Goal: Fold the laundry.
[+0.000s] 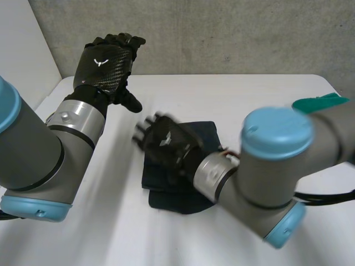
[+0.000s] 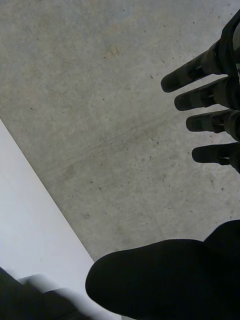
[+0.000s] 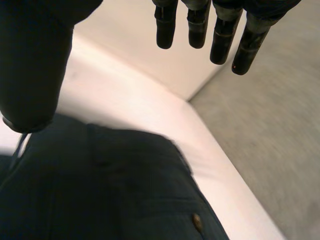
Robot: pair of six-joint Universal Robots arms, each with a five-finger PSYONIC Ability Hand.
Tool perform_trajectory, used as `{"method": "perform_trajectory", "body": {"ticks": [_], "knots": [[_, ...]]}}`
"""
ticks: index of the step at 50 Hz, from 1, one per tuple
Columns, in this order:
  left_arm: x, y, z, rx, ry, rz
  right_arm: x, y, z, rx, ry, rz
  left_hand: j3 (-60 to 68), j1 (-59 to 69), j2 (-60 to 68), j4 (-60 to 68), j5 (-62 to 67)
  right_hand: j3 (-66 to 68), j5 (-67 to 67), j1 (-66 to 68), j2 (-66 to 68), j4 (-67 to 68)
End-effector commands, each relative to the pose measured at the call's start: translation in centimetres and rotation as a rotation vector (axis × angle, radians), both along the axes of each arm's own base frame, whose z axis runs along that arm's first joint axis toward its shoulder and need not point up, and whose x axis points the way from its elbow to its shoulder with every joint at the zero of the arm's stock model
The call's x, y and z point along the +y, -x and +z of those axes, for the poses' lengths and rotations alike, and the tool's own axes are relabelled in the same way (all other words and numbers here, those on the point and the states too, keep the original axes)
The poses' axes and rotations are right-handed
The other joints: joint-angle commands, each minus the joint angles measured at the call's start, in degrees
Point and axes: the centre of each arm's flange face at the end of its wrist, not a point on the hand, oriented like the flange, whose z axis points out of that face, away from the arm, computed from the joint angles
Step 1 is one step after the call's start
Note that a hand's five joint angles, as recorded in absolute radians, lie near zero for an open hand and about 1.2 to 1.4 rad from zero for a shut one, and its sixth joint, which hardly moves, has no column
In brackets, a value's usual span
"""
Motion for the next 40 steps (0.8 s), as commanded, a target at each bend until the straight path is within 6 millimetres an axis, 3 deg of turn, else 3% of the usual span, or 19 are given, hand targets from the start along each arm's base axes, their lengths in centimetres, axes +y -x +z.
{"method": "perform_trajectory", "body": {"ticks": [1, 5, 10, 17, 24, 33, 36, 38, 40], "knots": [[-0.3, 1.1, -2.1, -0.045, -0.068, -0.027, -5.1, 5.3, 2.9, -0.249, -0.402, -0.332, -1.63, -0.37, -1.27, -1.19, -2.17, -2.44, -3.89, -1.71, -2.79, -3.70], [0.1, 2.5, -4.5, -0.100, -0.150, -0.096, -6.2, 6.5, 1.8, -0.198, -0.440, -0.393, -1.29, -0.04, -0.93, -0.86, -1.83, -2.44, -3.89, -1.71, -2.79, -3.70], [0.6, 4.7, -8.7, -0.189, -0.276, -0.169, -7.8, 6.0, -1.0, -0.144, -0.468, -0.418, -0.79, 0.47, -0.43, -0.35, -1.33, -2.44, -3.89, -1.71, -2.79, -3.70], [-0.7, 5.2, -13.5, -0.294, -0.434, -0.153, -9.2, 5.3, -4.7, -0.065, -0.523, -0.435, 0.22, 1.48, 0.58, 0.66, -0.32, -2.44, -3.89, -1.71, -2.79, -3.70], [-1.0, 4.8, -16.1, -0.349, -0.522, -0.141, -9.6, 5.3, -7.6, 0.067, -0.530, -0.442, 1.07, 2.32, 1.42, 1.50, 0.52, -2.44, -3.89, -1.71, -2.79, -3.70], [-0.7, 4.7, -16.0, -0.411, -0.514, -0.156, -10.4, 6.4, -7.3, 0.116, -0.448, -0.501, 1.07, 2.32, 1.42, 1.50, 0.52, -2.44, -3.89, -1.71, -2.79, -3.70], [-0.6, 4.8, -15.6, -0.420, -0.502, -0.164, -10.2, 6.5, -6.3, 0.099, -0.421, -0.495, 0.73, 1.99, 1.09, 1.17, 0.19, -2.44, -3.89, -1.71, -2.79, -3.70], [-0.6, 4.9, -15.1, -0.415, -0.491, -0.168, -9.9, 6.7, -5.3, 0.077, -0.394, -0.494, 0.56, 1.82, 0.92, 1.00, 0.02, -2.44, -3.89, -1.71, -2.79, -3.70], [-0.6, 4.8, -13.3, -0.391, -0.455, -0.165, -9.8, 6.8, -4.6, 0.055, -0.369, -0.492, 0.39, 1.65, 0.75, 0.83, -0.15, -2.44, -3.89, -1.71, -2.79, -3.70]]}}
